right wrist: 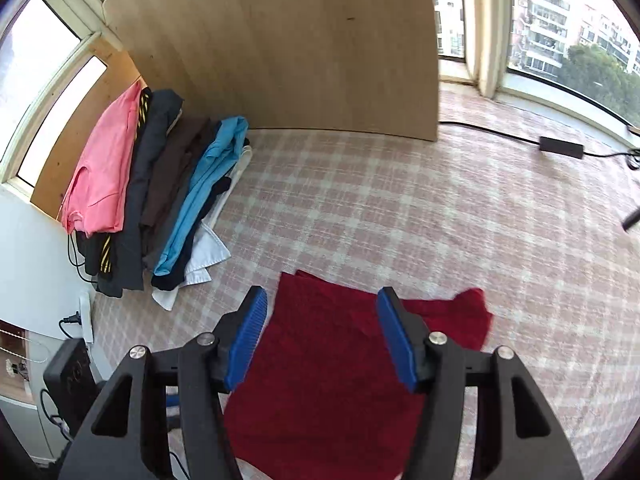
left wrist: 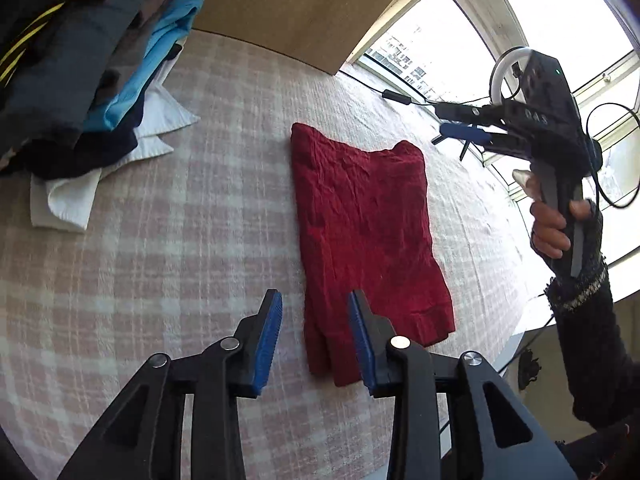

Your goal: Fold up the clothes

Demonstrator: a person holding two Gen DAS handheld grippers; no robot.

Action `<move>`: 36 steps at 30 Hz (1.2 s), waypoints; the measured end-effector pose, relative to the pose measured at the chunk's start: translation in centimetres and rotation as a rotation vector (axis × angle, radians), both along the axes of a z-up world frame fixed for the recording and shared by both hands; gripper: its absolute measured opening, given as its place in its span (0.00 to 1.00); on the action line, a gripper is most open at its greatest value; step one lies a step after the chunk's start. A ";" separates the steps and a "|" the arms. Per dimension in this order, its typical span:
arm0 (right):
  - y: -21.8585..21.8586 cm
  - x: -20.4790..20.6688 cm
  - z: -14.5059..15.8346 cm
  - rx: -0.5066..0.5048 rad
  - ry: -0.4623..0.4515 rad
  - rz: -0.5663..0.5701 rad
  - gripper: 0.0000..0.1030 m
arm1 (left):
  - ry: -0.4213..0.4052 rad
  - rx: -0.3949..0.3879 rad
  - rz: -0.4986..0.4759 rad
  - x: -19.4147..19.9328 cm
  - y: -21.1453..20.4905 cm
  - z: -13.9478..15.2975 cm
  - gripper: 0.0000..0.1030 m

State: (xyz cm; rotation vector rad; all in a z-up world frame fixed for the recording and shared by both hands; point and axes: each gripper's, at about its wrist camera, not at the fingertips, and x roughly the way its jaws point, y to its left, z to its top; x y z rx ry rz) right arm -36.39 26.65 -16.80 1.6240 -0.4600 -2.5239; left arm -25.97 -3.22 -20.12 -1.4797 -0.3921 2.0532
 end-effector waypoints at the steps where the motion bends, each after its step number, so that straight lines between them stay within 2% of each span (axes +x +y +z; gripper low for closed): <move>1: 0.8 1.7 -0.6 0.012 -0.019 -0.029 0.55 | -0.010 -0.010 -0.011 -1.3 0.5 -0.4 0.33; 5: 3.9 5.9 -5.3 -0.013 -0.123 -0.131 0.55 | -0.060 -0.047 -0.071 -5.2 2.9 -2.3 0.33; 8: 3.7 6.7 -7.3 -0.036 -0.142 -0.125 0.55 | -0.102 -0.072 -0.110 -6.6 4.4 -3.7 0.33; 11: 3.5 7.3 -9.3 -0.057 -0.156 -0.115 0.55 | -0.111 -0.068 -0.121 -6.8 4.9 -4.0 0.33; 14: 3.1 7.2 -10.1 -0.044 -0.162 -0.082 0.55 | -0.114 -0.077 -0.121 -6.8 5.5 -3.9 0.33; 18: 3.1 7.0 -11.0 -0.075 -0.156 -0.041 0.55 | -0.110 -0.098 -0.100 -6.6 6.0 -3.7 0.33; 21: 2.8 6.9 -11.1 -0.061 -0.134 -0.006 0.55 | -0.100 -0.139 -0.099 -6.6 6.7 -3.7 0.31; 23: 2.1 6.9 -11.1 -0.024 -0.127 0.024 0.55 | -0.073 -0.208 -0.106 -6.4 7.5 -3.5 0.22; 24: 1.7 6.9 -10.9 0.008 -0.124 0.047 0.54 | -0.057 -0.246 -0.110 -6.3 7.9 -3.5 0.14; 27: 0.3 6.9 -10.8 0.108 -0.119 0.093 0.48 | -0.030 -0.306 -0.122 -6.0 8.7 -3.3 0.13; 29: -0.3 7.0 -10.8 0.150 -0.116 0.114 0.35 | -0.036 -0.304 -0.116 -6.1 8.9 -3.4 0.05; 31: -0.6 7.1 -10.9 0.136 -0.113 0.130 0.15 | -0.034 -0.300 -0.113 -6.1 9.0 -3.5 0.04; 33: -0.8 7.0 -10.9 0.125 -0.109 0.133 0.11 | -0.027 -0.288 -0.104 -6.0 8.9 -3.5 0.04; 36: 0.3 6.9 -10.8 0.031 -0.111 0.098 0.07 | -0.051 -0.229 -0.065 -6.1 7.8 -3.4 0.03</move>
